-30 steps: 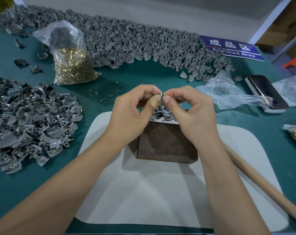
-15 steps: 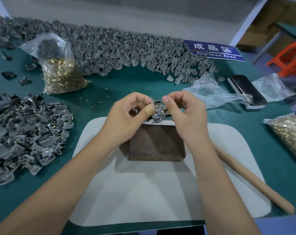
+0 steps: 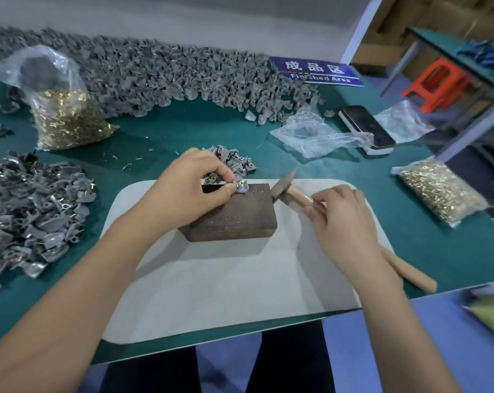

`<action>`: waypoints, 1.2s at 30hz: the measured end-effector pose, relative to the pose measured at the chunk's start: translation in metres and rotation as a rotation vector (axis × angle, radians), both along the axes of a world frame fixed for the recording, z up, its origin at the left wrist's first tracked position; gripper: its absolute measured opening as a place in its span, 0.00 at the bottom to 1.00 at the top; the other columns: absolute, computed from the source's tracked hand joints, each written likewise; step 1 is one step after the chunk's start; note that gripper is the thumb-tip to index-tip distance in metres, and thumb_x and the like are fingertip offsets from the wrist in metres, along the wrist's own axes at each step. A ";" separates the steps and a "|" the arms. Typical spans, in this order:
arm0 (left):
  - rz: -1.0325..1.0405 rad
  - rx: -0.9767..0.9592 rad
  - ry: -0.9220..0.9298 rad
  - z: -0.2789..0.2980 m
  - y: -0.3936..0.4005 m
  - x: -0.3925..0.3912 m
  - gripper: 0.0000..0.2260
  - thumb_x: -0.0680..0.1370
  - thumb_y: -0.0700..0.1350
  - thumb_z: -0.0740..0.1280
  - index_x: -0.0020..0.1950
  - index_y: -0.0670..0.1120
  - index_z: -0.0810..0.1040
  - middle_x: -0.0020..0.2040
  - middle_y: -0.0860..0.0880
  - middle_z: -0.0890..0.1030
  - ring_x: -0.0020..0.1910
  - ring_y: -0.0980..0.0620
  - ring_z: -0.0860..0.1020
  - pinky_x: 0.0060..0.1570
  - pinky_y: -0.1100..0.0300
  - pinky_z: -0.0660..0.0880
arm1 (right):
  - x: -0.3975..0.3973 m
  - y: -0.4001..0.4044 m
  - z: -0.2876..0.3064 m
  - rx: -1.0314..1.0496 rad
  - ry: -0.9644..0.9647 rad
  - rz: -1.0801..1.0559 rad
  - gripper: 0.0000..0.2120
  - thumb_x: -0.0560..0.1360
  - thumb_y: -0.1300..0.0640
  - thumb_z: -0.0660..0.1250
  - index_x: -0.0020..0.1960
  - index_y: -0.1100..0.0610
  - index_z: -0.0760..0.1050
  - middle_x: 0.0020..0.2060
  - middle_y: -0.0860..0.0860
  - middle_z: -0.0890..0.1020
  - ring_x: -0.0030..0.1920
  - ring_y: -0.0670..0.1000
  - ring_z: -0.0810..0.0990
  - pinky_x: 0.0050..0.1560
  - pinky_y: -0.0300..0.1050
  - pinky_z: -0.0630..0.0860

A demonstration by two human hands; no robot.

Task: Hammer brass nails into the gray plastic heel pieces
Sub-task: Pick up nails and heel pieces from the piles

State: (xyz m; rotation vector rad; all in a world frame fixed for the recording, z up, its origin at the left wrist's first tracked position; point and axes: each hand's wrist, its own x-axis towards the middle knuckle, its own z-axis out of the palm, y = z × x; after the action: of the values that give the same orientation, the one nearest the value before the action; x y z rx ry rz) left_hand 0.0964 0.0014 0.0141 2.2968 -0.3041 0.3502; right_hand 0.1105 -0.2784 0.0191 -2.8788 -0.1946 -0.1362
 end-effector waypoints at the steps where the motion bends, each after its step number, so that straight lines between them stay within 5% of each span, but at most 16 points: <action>1: 0.000 0.011 -0.007 0.001 0.000 -0.001 0.02 0.75 0.48 0.74 0.46 0.54 0.82 0.47 0.55 0.81 0.53 0.51 0.76 0.58 0.49 0.73 | 0.000 0.000 0.002 0.027 -0.001 -0.035 0.11 0.82 0.51 0.66 0.61 0.54 0.77 0.58 0.53 0.77 0.61 0.59 0.73 0.52 0.53 0.66; 5: 0.014 0.067 -0.018 0.005 -0.001 -0.003 0.02 0.75 0.49 0.74 0.46 0.53 0.83 0.46 0.56 0.81 0.52 0.52 0.75 0.55 0.48 0.74 | -0.002 0.004 0.014 0.140 -0.075 -0.080 0.09 0.82 0.50 0.64 0.60 0.51 0.68 0.45 0.47 0.80 0.50 0.61 0.79 0.42 0.51 0.61; 11: 0.042 0.095 -0.021 0.006 0.000 -0.004 0.02 0.75 0.51 0.75 0.45 0.58 0.83 0.46 0.56 0.81 0.54 0.54 0.75 0.53 0.50 0.74 | -0.011 0.024 0.035 0.281 -0.043 0.082 0.13 0.82 0.42 0.62 0.65 0.36 0.70 0.48 0.43 0.85 0.51 0.53 0.80 0.44 0.48 0.67; 16: 0.054 0.088 -0.008 0.006 0.001 -0.004 0.03 0.75 0.51 0.75 0.45 0.59 0.83 0.44 0.58 0.81 0.49 0.56 0.74 0.50 0.51 0.74 | -0.021 0.041 0.027 0.223 -0.101 0.195 0.13 0.83 0.45 0.62 0.65 0.35 0.64 0.35 0.39 0.77 0.44 0.56 0.79 0.40 0.49 0.68; 22: 0.074 0.116 -0.006 0.008 -0.001 -0.005 0.02 0.75 0.52 0.75 0.47 0.58 0.84 0.45 0.58 0.81 0.52 0.55 0.75 0.49 0.51 0.74 | -0.029 0.050 0.022 0.230 -0.275 0.208 0.16 0.84 0.47 0.61 0.71 0.39 0.71 0.45 0.47 0.85 0.44 0.58 0.80 0.37 0.48 0.66; 32: 0.096 0.153 0.003 0.008 0.001 -0.004 0.03 0.76 0.54 0.74 0.48 0.59 0.85 0.45 0.59 0.79 0.51 0.58 0.73 0.46 0.55 0.70 | -0.034 0.050 0.032 0.136 -0.283 0.225 0.17 0.83 0.48 0.62 0.71 0.40 0.72 0.40 0.47 0.83 0.42 0.61 0.82 0.35 0.50 0.70; 36: 0.102 0.164 0.006 0.007 0.001 -0.003 0.03 0.76 0.56 0.73 0.48 0.59 0.85 0.45 0.59 0.80 0.52 0.57 0.74 0.46 0.54 0.70 | -0.034 0.048 0.032 0.192 -0.330 0.174 0.17 0.84 0.47 0.60 0.72 0.39 0.72 0.45 0.46 0.85 0.43 0.52 0.78 0.35 0.47 0.69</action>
State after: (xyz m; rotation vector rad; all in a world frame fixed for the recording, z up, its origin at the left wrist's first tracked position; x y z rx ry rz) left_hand 0.0932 0.0019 0.0211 2.4795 -0.2206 0.3821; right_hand 0.0760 -0.2303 0.0514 -2.6165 -0.4634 -0.5649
